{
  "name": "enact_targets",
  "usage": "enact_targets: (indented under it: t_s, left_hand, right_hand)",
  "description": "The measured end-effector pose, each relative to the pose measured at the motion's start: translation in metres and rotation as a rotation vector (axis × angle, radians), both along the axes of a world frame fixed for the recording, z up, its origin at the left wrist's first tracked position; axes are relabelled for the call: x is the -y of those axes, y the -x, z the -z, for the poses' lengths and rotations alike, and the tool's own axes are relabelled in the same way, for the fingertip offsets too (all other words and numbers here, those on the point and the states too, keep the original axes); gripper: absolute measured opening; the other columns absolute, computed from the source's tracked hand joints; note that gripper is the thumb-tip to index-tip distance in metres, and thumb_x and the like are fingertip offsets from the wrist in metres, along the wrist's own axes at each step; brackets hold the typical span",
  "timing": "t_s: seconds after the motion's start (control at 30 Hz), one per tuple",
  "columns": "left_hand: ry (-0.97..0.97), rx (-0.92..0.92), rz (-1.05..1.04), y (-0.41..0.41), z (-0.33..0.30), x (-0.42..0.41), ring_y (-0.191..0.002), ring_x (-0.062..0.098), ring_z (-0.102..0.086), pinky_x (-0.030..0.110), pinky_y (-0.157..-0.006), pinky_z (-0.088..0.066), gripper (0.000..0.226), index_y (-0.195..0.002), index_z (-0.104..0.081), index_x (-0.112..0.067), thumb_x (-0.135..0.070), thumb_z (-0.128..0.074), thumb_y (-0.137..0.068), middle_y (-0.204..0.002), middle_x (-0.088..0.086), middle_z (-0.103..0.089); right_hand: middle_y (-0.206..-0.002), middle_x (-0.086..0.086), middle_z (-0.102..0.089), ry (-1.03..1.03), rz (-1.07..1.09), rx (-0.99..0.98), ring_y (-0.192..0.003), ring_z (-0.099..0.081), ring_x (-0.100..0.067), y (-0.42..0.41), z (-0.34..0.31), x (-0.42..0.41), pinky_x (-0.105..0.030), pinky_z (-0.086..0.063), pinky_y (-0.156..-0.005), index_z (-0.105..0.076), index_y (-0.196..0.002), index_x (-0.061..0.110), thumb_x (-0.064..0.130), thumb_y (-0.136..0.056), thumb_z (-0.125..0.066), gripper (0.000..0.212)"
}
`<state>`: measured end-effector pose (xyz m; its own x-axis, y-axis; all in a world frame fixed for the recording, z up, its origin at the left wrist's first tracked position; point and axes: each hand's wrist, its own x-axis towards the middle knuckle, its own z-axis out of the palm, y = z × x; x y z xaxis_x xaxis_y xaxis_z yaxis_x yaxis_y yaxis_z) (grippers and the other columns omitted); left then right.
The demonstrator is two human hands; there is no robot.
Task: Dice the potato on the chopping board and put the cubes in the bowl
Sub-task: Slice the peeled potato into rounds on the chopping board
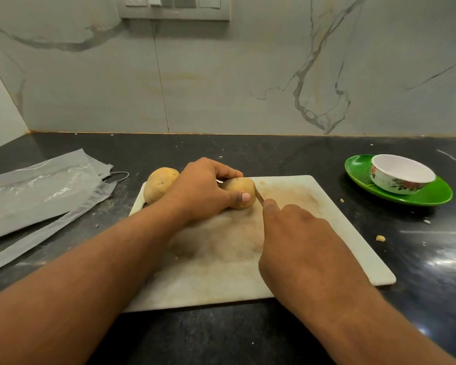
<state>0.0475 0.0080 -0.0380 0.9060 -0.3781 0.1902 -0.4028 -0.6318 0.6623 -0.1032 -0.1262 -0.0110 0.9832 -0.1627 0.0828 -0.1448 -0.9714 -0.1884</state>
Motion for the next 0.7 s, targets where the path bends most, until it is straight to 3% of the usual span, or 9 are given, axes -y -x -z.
enact_targets:
  t_s: [0.1, 0.2, 0.27, 0.43, 0.57, 0.7]
  left_hand:
    - [-0.012, 0.024, 0.002, 0.000, 0.000, 0.000, -0.095, -0.002, -0.066, 0.021, -0.089, -0.048, 0.046, -0.120, -0.076, -0.037, -0.046, -0.088, -0.077, -0.110, -0.021, -0.074]
    - [-0.014, 0.042, 0.001, 0.000, 0.001, -0.001, -0.092, -0.005, -0.064, 0.020, -0.087, -0.047, 0.046, -0.119, -0.076, -0.037, -0.045, -0.088, -0.076, -0.109, -0.022, -0.073]
    - [-0.005, 0.047, 0.001, 0.000, 0.001, -0.001, -0.093, -0.005, -0.065, 0.022, -0.090, -0.050, 0.045, -0.119, -0.077, -0.037, -0.045, -0.089, -0.076, -0.109, -0.022, -0.074]
    - [0.025, 0.044, -0.014, 0.002, 0.003, 0.000, -0.098, 0.001, -0.068, 0.029, -0.096, -0.055, 0.044, -0.119, -0.077, -0.034, -0.044, -0.088, -0.078, -0.109, -0.018, -0.075]
    - [0.026, 0.047, 0.003, 0.005, 0.004, 0.001, -0.101, 0.001, -0.067, 0.031, -0.098, -0.055, 0.046, -0.122, -0.076, -0.032, -0.045, -0.087, -0.079, -0.113, -0.017, -0.075]
    - [0.033, 0.030, 0.024, 0.009, 0.006, 0.002, -0.101, 0.003, -0.067, 0.031, -0.097, -0.057, 0.049, -0.125, -0.075, -0.032, -0.047, -0.085, -0.079, -0.112, -0.017, -0.074]
  right_hand:
    - [-0.118, 0.000, -0.048, -0.011, 0.003, 0.025, -0.066, -0.029, -0.010, -0.005, 0.003, -0.001, -0.022, -0.024, -0.051, -0.029, -0.146, 0.026, 0.019, -0.100, -0.036, 0.047]
    - [-0.092, 0.004, -0.035, -0.041, -0.018, 0.040, -0.063, -0.027, -0.008, -0.016, 0.007, -0.002, -0.022, -0.022, -0.050, -0.039, -0.136, 0.024, 0.017, -0.099, -0.034, 0.037]
    - [-0.087, 0.006, -0.031, -0.069, -0.027, 0.038, -0.064, -0.031, -0.008, -0.021, 0.008, -0.001, -0.022, -0.025, -0.052, -0.043, -0.129, 0.024, 0.017, -0.100, -0.036, 0.031]
    - [-0.111, 0.001, -0.053, -0.121, -0.031, -0.005, -0.077, -0.038, -0.012, -0.014, 0.009, 0.002, -0.027, -0.033, -0.065, -0.044, -0.128, 0.024, 0.018, -0.098, -0.043, 0.030]
    - [-0.104, 0.000, -0.049, -0.122, -0.035, -0.019, -0.075, -0.039, -0.012, 0.002, 0.013, 0.004, -0.026, -0.034, -0.063, -0.037, -0.141, 0.025, 0.017, -0.098, -0.043, 0.045]
    - [-0.128, -0.001, -0.052, -0.123, -0.011, 0.001, -0.092, -0.046, -0.016, 0.019, 0.012, 0.007, -0.027, -0.036, -0.074, -0.020, -0.155, 0.028, 0.017, -0.097, -0.043, 0.063]
